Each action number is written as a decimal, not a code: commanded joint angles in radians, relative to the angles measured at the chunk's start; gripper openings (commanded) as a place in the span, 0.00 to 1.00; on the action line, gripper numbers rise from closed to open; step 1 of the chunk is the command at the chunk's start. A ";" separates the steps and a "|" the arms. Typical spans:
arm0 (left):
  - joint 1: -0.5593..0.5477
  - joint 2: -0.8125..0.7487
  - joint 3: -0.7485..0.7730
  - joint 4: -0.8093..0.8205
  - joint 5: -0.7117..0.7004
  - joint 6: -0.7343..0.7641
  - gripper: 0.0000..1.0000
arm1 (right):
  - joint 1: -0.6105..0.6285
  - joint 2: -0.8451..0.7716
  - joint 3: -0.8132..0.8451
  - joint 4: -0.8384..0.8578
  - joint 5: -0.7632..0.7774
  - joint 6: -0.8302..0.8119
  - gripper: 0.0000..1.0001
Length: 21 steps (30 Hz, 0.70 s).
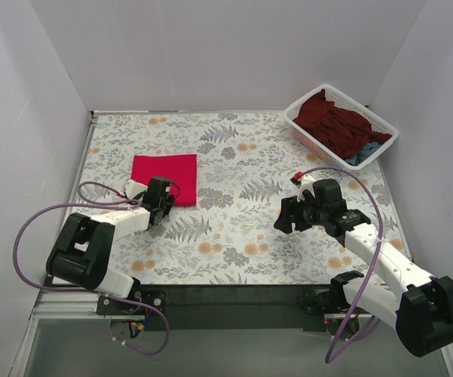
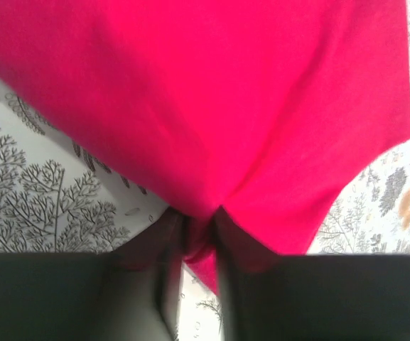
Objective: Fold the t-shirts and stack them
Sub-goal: Neatly place the folded tshirt to the corner
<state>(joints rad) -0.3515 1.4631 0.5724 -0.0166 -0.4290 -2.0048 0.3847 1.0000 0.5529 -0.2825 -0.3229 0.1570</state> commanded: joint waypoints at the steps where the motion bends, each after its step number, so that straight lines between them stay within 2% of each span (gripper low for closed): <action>1: 0.037 0.022 -0.009 -0.014 -0.002 -0.388 0.12 | 0.000 -0.017 -0.002 0.026 0.002 -0.004 0.73; 2: 0.069 0.023 -0.014 -0.010 0.012 -0.396 0.00 | 0.000 -0.017 -0.001 0.026 0.001 -0.004 0.73; 7: 0.164 0.058 0.021 0.012 0.068 -0.364 0.00 | 0.002 -0.015 -0.002 0.023 0.002 -0.002 0.73; 12: 0.195 0.091 0.075 0.010 0.068 -0.311 0.00 | 0.000 -0.011 -0.001 0.023 0.007 -0.004 0.73; 15: 0.250 0.111 0.081 0.075 0.096 -0.305 0.00 | 0.000 -0.008 0.002 0.020 0.008 -0.004 0.73; 18: 0.328 0.161 0.125 0.087 0.134 -0.237 0.00 | 0.000 -0.011 0.007 0.011 0.008 -0.005 0.73; 21: 0.413 0.241 0.236 0.069 0.179 -0.143 0.00 | 0.000 -0.015 0.012 0.003 0.010 -0.008 0.73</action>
<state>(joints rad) -0.0143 1.6451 0.7250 0.0597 -0.2676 -2.0037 0.3847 1.0000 0.5529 -0.2840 -0.3161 0.1570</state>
